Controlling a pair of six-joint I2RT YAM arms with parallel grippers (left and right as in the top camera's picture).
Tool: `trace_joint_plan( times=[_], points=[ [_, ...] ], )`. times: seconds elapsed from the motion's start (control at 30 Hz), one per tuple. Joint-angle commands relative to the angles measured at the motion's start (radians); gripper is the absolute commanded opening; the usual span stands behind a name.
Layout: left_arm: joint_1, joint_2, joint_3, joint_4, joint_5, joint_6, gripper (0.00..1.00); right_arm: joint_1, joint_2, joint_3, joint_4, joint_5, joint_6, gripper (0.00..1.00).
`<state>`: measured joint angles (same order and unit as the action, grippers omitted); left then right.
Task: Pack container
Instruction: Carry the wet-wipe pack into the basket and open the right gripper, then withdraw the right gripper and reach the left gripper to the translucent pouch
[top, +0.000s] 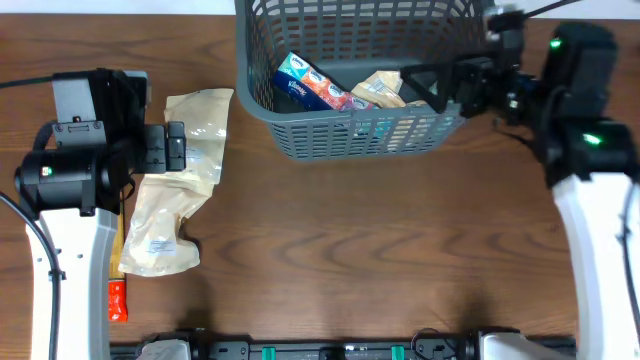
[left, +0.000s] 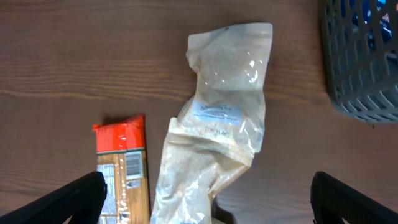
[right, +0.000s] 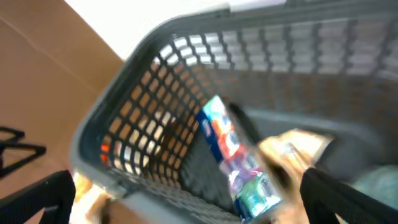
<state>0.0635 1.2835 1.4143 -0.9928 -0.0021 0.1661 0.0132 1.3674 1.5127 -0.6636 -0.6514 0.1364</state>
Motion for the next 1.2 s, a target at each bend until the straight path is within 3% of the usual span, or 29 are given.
trace_joint_plan(
  times=[0.0, 0.17, 0.33, 0.57, 0.73, 1.17],
  points=[
    [-0.001, 0.003, 0.007, 0.001, -0.022, 0.017, 0.99, 0.014, -0.100, 0.188, -0.137, 0.212, -0.157, 0.99],
    [-0.001, 0.003, 0.007, 0.009, -0.034, 0.017, 0.99, 0.013, -0.134, 0.365, -0.405, 0.570, -0.179, 0.99],
    [0.008, 0.018, 0.007, 0.031, -0.097, 0.016, 0.99, 0.012, -0.147, 0.394, -0.588, 0.937, -0.089, 0.99],
    [0.097, 0.174, 0.007, 0.040, -0.087, 0.016, 0.99, 0.012, -0.146, 0.394, -0.669, 0.963, -0.085, 0.99],
    [0.150, 0.340, 0.007, 0.106, 0.051, 0.130, 0.99, 0.012, -0.146, 0.394, -0.670, 0.962, -0.087, 0.99],
    [0.114, 0.588, 0.007, 0.291, 0.137, 0.155, 0.98, 0.012, -0.145, 0.394, -0.672, 0.961, -0.093, 0.99]
  ],
)
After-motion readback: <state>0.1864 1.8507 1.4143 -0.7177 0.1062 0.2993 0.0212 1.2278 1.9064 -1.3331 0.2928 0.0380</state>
